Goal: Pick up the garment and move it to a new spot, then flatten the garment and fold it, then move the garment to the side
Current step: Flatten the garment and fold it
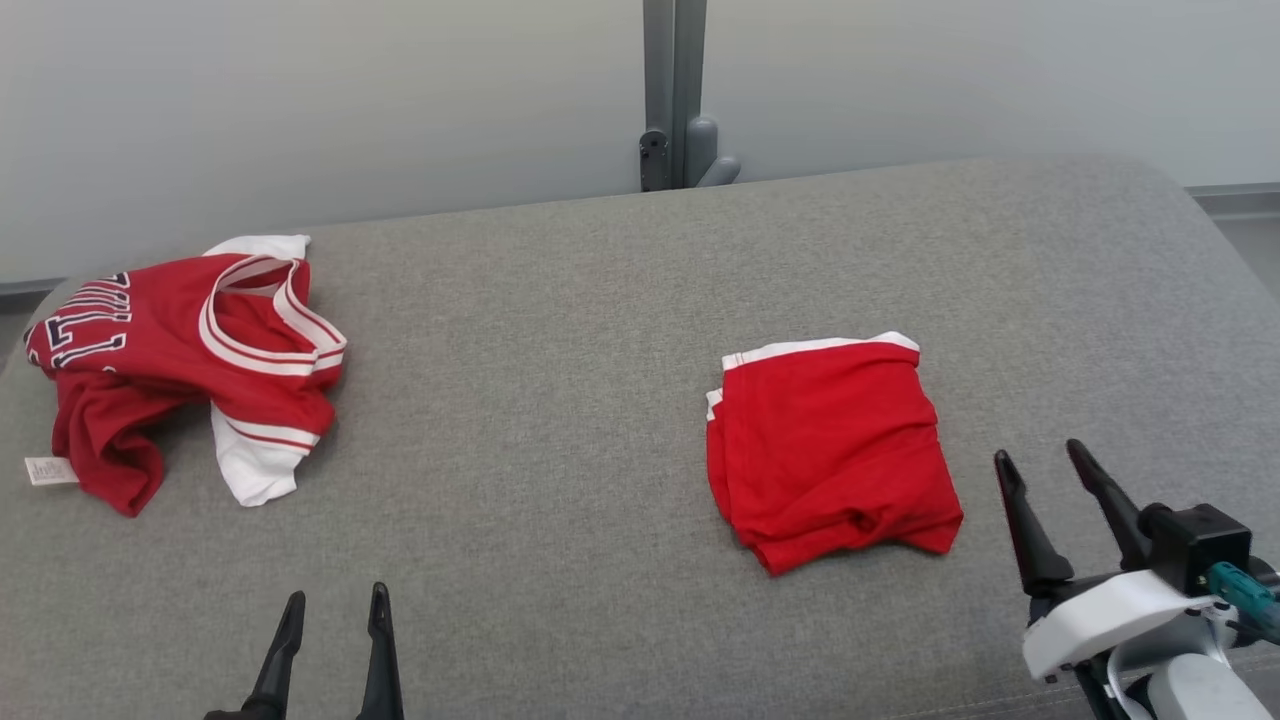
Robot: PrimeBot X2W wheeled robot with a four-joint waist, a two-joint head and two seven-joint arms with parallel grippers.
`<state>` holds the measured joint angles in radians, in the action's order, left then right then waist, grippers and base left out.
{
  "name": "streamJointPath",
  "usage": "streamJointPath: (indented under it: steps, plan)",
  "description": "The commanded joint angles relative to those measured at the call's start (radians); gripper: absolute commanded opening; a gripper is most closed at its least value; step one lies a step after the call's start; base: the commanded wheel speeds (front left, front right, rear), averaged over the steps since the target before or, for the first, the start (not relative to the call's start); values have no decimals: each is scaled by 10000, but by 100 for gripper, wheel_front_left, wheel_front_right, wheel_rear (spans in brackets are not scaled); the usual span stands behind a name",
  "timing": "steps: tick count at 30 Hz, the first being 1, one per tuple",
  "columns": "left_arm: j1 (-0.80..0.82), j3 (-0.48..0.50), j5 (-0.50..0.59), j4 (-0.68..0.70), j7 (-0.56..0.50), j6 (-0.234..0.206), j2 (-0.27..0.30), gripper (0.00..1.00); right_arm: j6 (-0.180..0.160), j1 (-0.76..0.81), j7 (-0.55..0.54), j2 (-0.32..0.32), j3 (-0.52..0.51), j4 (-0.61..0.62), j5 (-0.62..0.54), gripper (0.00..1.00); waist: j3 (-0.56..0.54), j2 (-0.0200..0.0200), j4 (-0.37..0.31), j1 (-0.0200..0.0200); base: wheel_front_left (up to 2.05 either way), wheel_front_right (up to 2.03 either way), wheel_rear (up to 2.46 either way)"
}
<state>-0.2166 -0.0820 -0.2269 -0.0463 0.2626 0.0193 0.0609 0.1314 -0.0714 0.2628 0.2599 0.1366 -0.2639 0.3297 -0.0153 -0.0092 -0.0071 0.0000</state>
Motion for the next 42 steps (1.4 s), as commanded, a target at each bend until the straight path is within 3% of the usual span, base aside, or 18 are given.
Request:
streamJointPath:
  steps: [1, 10, 27, 42]
  plan:
    - [-161, 120, 202, 38, 27, 74, 63, 100, -14, 180, 30, -42, -244, 139, -198, 100, -253, 92, -277, 0, 0, 0, 0]
    - [-381, 644, 540, -358, 27, 485, -22, 100, -13, 896, 32, -669, -1510, -61, -806, 100, -409, 92, -365, 0, 0, 0, 0]
    - [-60, 720, 541, -587, 27, 696, -94, 100, -14, 60, 33, -702, -1317, -825, -1399, 100, -12, 92, 382, 0, 0, 0, 0]
    - [-57, 683, 247, -382, 27, 534, -100, 100, -14, 15, 33, -654, -1086, -827, -1484, 100, 122, 92, 895, 0, 0, 0, 0]
